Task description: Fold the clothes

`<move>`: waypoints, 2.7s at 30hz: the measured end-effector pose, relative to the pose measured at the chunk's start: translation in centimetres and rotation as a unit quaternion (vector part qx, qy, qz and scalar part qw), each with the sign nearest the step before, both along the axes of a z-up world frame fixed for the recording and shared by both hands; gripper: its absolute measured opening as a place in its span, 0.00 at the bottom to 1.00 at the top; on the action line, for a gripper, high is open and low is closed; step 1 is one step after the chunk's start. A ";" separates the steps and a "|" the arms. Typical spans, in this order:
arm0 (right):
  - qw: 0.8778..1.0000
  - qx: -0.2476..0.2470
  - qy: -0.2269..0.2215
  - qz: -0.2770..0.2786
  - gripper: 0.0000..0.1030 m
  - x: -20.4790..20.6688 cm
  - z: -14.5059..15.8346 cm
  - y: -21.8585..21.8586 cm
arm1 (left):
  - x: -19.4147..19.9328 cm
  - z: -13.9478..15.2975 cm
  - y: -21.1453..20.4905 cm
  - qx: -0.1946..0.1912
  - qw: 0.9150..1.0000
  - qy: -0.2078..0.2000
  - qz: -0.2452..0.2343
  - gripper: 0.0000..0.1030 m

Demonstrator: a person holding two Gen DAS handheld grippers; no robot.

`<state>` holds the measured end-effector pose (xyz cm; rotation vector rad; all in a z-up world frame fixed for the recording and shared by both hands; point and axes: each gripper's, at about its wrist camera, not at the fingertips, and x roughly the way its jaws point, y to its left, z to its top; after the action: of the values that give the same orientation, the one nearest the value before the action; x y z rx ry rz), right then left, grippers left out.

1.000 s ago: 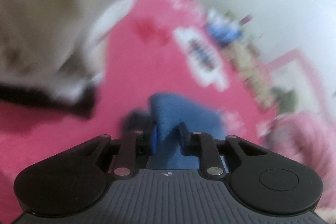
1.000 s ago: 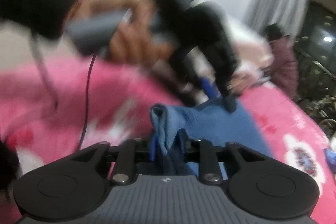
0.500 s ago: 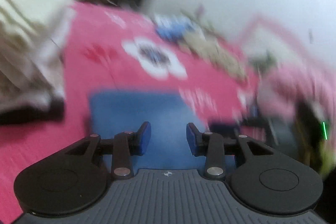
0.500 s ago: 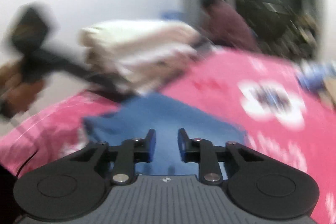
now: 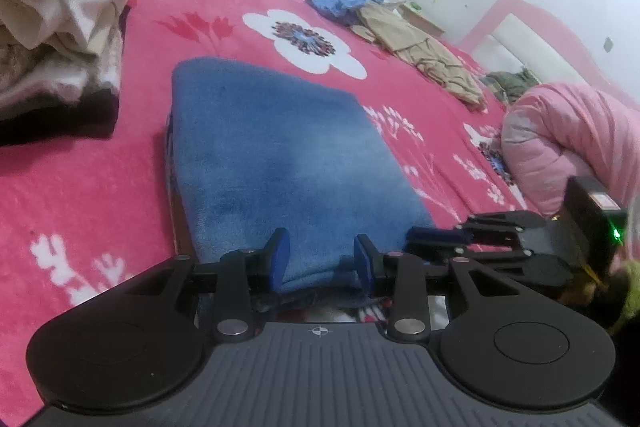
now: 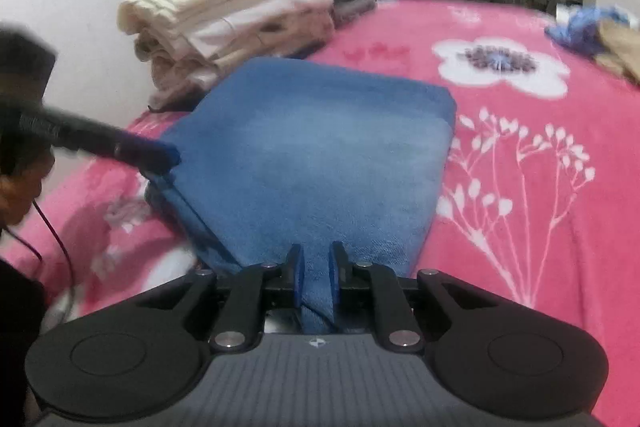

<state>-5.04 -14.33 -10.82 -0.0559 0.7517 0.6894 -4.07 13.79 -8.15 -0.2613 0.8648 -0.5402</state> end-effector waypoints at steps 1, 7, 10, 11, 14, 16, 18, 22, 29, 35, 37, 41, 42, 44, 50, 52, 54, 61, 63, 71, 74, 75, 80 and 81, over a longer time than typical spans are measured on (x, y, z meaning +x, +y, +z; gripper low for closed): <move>1.000 0.000 0.000 -0.004 0.14 0.0 0.5 0.1 | 0.0 0.1 0.0 0.003 1.000 0.000 0.000 0.35; 0.999 0.018 -0.002 -0.032 0.15 -0.7 2.2 -1.0 | 0.0 0.4 -0.2 0.014 1.000 0.005 -0.008 0.35; 0.999 0.015 0.025 -0.038 0.14 -0.3 0.6 -1.1 | -0.1 1.1 -0.7 0.031 0.999 0.003 -0.014 0.35; 0.999 0.015 0.019 -0.035 0.14 -0.1 1.4 -1.1 | -0.2 1.6 -0.8 0.038 0.999 -0.002 -0.017 0.35; 0.998 0.039 -0.012 -0.046 0.15 1.4 4.2 -1.5 | -0.5 3.3 -0.8 0.028 0.999 -0.027 -0.027 0.36; 0.996 0.057 -0.014 -0.064 0.15 3.8 5.7 -1.8 | -0.2 4.3 -1.0 0.024 0.998 -0.043 -0.034 0.36; 0.996 0.050 -0.013 -0.079 0.17 7.2 6.1 -1.1 | 1.1 4.7 -1.4 0.030 0.998 -0.049 -0.027 0.37; 0.994 0.019 -0.008 -0.104 0.18 13.5 4.2 1.7 | 3.6 2.5 -2.2 0.049 0.999 -0.015 -0.016 0.37; 0.992 -0.030 0.019 -0.123 0.18 17.3 -1.4 3.1 | 4.0 -0.1 -1.8 0.049 0.999 0.006 -0.013 0.37; 0.981 0.085 0.065 -0.161 0.21 13.2 2.7 -0.7 | 2.3 1.7 -1.8 0.057 0.998 -0.017 -0.028 0.37; 0.979 0.115 0.094 -0.143 0.23 10.0 3.4 -1.6 | 1.1 2.3 -2.0 0.059 0.997 -0.027 -0.042 0.37; 0.981 0.098 0.154 -0.064 0.29 5.9 2.2 -0.6 | -0.3 1.3 -3.0 0.086 0.994 -0.032 -0.056 0.39; 0.982 0.085 0.160 -0.050 0.29 5.3 1.6 -0.1 | -0.4 0.9 -3.2 0.095 0.993 -0.035 -0.055 0.39; 0.989 0.055 0.134 -0.040 0.29 4.7 1.3 1.0 | -0.3 0.7 -3.4 0.098 0.994 -0.036 -0.042 0.39; 0.990 0.024 0.129 -0.061 0.36 4.2 3.1 1.8 | -1.0 2.7 -3.8 0.113 0.993 -0.034 0.012 0.42; 0.989 0.013 0.126 -0.071 0.43 3.5 3.6 1.4 | -1.4 3.5 -4.1 0.130 0.990 -0.039 0.038 0.45; 0.990 -0.009 0.112 -0.081 0.45 3.1 4.5 1.2 | -1.5 4.2 -4.2 0.142 0.987 -0.039 0.071 0.49; 0.988 -0.070 0.074 -0.112 0.47 2.5 5.9 0.9 | -1.0 4.1 -4.1 0.160 0.972 0.003 0.174 0.50; 0.987 -0.081 0.076 -0.118 0.48 2.4 5.8 0.7 | -1.0 4.0 -4.2 0.169 0.968 0.008 0.184 0.50; 0.985 -0.105 0.060 -0.125 0.48 1.4 6.2 0.6 | -1.4 3.8 -5.6 0.213 0.959 0.008 0.188 0.51; 0.985 -0.111 0.050 -0.125 0.48 1.1 6.5 0.5 | -1.5 3.7 -5.9 0.221 0.957 0.010 0.188 0.51; 0.985 -0.112 0.048 -0.125 0.48 1.1 6.6 0.5 | -1.6 3.7 -5.9 0.223 0.957 0.010 0.188 0.51; 0.984 -0.120 0.039 -0.122 0.48 0.8 6.8 0.6 | -1.6 3.5 -6.2 0.234 0.954 0.012 0.185 0.51; 0.984 -0.122 0.037 -0.121 0.48 0.7 6.9 0.7 | -1.6 3.4 -6.3 0.236 0.954 0.012 0.184 0.51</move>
<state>-4.33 -13.68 -3.96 -0.1601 0.8955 0.3677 -5.69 7.50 -4.76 0.0129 0.9162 0.0263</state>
